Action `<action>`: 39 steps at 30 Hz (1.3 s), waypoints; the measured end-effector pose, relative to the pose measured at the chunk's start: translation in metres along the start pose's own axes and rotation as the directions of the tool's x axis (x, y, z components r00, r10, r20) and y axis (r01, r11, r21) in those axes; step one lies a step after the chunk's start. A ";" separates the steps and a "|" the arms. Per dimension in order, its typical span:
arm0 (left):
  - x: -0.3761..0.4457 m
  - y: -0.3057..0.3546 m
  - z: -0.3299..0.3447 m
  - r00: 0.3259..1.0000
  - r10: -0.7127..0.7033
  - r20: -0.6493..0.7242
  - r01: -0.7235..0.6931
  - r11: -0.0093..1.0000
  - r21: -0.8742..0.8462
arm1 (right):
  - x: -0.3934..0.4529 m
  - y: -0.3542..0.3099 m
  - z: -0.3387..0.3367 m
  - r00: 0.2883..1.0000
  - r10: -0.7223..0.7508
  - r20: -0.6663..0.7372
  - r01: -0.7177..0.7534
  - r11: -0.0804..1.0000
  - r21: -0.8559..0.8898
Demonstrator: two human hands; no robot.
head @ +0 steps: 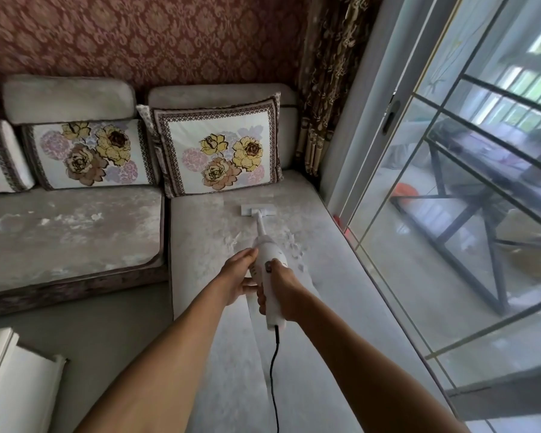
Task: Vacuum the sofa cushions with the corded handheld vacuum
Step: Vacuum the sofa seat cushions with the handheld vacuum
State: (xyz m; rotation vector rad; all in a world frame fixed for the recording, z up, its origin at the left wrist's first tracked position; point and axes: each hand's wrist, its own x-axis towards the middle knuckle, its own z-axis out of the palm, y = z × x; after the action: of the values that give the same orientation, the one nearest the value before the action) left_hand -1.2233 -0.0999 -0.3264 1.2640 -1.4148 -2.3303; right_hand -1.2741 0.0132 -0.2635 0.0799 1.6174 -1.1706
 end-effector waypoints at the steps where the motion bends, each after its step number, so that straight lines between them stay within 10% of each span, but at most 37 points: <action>1: 0.007 0.004 0.000 1.000 0.003 -0.005 -0.003 1.000 -0.007 | 0.008 -0.006 0.001 1.000 -0.009 -0.001 0.009 1.000 0.003; 39: -0.041 -0.011 -0.046 0.990 0.043 -0.135 -0.042 0.999 0.015 | -0.011 0.029 0.046 0.994 -0.025 0.109 0.035 0.995 -0.088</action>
State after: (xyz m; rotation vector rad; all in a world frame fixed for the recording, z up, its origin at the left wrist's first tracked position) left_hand -1.1617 -0.1042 -0.3204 1.3528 -1.4005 -2.1671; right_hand -1.2207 0.0013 -0.2700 -0.0652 1.5779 -1.1047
